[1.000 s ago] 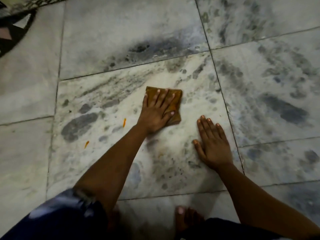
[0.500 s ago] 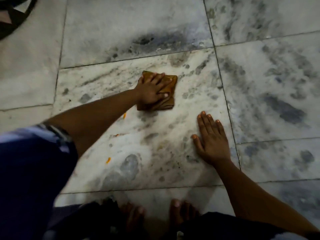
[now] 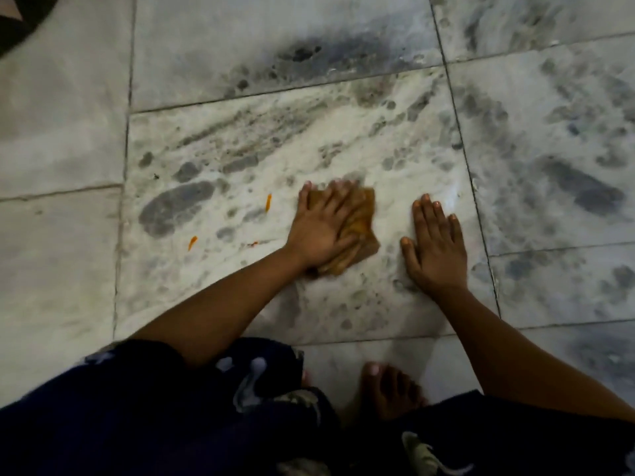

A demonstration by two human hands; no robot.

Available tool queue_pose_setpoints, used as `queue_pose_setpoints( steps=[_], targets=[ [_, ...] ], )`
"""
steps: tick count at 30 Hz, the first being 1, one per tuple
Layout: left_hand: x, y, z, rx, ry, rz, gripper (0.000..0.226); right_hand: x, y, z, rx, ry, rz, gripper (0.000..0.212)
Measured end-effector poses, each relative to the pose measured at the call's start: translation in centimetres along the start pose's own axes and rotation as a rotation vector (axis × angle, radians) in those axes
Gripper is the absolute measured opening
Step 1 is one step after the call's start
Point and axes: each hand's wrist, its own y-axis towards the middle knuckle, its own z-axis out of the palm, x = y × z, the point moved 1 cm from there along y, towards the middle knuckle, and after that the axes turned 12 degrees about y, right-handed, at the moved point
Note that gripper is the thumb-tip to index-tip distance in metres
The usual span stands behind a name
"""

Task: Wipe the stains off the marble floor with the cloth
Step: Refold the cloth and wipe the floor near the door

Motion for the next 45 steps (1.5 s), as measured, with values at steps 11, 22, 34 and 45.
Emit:
queue_pose_setpoints(
  steps=[11,22,34,45],
  targets=[
    [-6.9,-6.3,0.2,-0.088,-0.103,0.092,0.059,-0.3,0.0,-0.1,-0.004,-0.014,-0.021,0.065],
    [4.8,1.4,-0.3,-0.015,-0.064,-0.181,0.074,0.4,0.1,-0.2,-0.014,-0.002,-0.011,0.065],
    [4.1,-3.5,1.6,-0.014,-0.093,-0.164,0.075,8.4,4.9,3.0,0.033,0.047,-0.201,0.062],
    [2.1,-5.3,1.4,-0.126,-0.158,-0.508,0.058,7.2,4.8,4.1,0.039,-0.007,-0.218,0.062]
  ],
)
